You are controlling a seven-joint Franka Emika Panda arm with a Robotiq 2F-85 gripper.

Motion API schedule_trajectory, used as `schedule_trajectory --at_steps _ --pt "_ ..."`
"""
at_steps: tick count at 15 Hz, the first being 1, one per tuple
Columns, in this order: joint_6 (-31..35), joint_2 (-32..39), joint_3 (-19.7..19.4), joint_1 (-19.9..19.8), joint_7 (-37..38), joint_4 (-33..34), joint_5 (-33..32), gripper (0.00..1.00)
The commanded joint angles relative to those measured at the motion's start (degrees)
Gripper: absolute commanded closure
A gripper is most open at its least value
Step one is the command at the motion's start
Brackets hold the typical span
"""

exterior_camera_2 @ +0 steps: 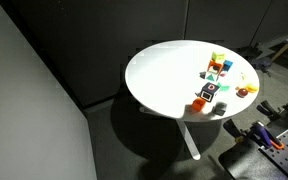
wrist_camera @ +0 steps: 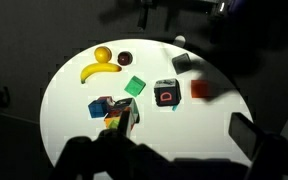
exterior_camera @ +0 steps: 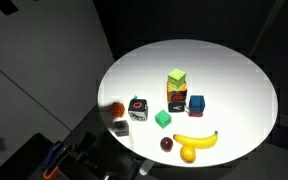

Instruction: Add the black and white toy to the stack

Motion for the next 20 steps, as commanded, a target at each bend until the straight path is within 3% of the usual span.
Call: schedule_trajectory --at_steps 1,13,20 --pt "2.43 3.21 -1.14 1.5 -0.25 1.96 0.85 0.0" --pt "17.28 14.21 -4.28 2.15 -1.56 0.94 6.09 0.0" --pt "22.48 22.02 -4.88 1.97 -2.76 0.77 7.24 0.0"
